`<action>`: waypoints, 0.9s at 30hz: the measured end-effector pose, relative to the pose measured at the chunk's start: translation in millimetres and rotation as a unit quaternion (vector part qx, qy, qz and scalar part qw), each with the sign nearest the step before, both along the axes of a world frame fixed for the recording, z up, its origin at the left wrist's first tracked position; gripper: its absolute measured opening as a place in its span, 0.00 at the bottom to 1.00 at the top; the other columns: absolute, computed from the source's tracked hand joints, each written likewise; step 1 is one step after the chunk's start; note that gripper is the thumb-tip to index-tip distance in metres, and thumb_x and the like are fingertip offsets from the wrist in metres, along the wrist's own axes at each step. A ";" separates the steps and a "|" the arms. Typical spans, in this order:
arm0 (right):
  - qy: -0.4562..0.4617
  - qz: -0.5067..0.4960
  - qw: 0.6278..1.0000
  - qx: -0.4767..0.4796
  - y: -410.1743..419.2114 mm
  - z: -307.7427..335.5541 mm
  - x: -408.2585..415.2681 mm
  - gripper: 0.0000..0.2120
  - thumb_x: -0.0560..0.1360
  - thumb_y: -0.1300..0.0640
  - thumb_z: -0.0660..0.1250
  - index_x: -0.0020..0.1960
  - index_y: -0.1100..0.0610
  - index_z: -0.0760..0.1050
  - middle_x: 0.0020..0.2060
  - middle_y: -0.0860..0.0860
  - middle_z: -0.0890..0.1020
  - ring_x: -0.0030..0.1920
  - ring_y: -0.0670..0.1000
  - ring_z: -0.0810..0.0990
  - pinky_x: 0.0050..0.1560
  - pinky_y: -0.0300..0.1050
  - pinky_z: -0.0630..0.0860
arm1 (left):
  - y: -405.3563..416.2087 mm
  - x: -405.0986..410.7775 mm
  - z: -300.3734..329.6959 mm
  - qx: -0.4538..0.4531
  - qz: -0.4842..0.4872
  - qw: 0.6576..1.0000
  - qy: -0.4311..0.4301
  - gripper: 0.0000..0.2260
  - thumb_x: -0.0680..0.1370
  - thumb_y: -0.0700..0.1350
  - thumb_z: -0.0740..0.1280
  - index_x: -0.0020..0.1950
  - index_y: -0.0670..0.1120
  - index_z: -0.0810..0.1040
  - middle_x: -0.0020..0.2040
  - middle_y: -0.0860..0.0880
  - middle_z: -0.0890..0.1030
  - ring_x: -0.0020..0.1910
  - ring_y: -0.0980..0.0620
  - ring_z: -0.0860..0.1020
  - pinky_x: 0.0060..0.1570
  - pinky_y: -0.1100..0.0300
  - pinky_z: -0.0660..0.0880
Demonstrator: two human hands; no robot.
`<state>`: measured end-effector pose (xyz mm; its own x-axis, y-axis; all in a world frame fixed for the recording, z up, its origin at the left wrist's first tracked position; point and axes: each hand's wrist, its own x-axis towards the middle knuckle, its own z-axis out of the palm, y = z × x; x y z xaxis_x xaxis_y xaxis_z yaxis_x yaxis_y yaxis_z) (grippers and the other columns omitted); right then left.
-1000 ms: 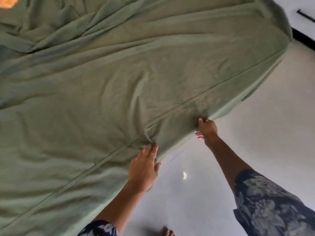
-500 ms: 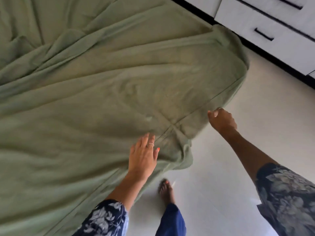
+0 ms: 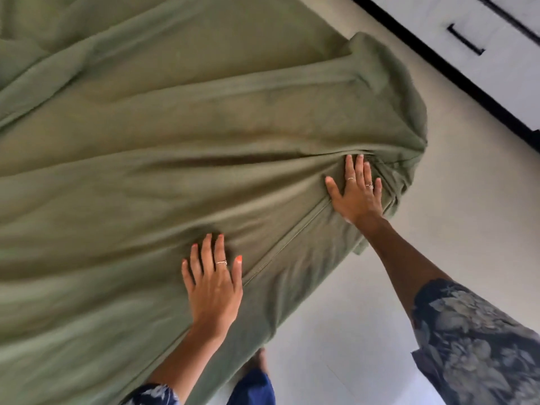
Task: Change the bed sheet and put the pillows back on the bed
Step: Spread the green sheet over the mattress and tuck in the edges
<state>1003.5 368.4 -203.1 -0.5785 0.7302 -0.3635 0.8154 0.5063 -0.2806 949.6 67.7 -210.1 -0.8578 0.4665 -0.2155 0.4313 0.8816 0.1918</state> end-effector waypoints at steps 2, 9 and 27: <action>0.060 -0.008 0.998 0.004 13.6 13.7 7.0 0.27 0.80 0.41 0.55 0.75 0.54 0.61 0.76 0.53 0.60 0.75 0.53 0.58 0.73 0.52 0.54 | 17.2 -3.1 10.5 -0.001 0.003 1.000 0.009 0.24 0.79 0.56 0.53 0.70 0.44 0.70 0.67 0.42 0.72 0.65 0.40 0.70 0.66 0.39 0.62; 0.130 0.072 0.983 0.107 124.2 37.0 27.7 0.20 0.80 0.49 0.57 0.68 0.57 0.72 0.69 0.57 0.72 0.68 0.57 0.71 0.68 0.54 0.66 | 137.8 -9.7 35.6 0.030 -0.081 0.993 -0.084 0.27 0.80 0.58 0.49 0.77 0.48 0.60 0.76 0.47 0.63 0.74 0.42 0.62 0.70 0.43 0.60; -0.088 0.077 0.992 -0.036 268.6 49.3 -18.2 0.44 0.71 0.26 0.47 0.60 0.65 0.71 0.57 0.65 0.77 0.57 0.66 0.76 0.57 0.57 0.73 | 271.1 61.6 56.2 -0.062 0.218 0.959 -0.171 0.27 0.82 0.60 0.46 0.79 0.54 0.45 0.79 0.52 0.41 0.78 0.45 0.42 0.74 0.41 0.45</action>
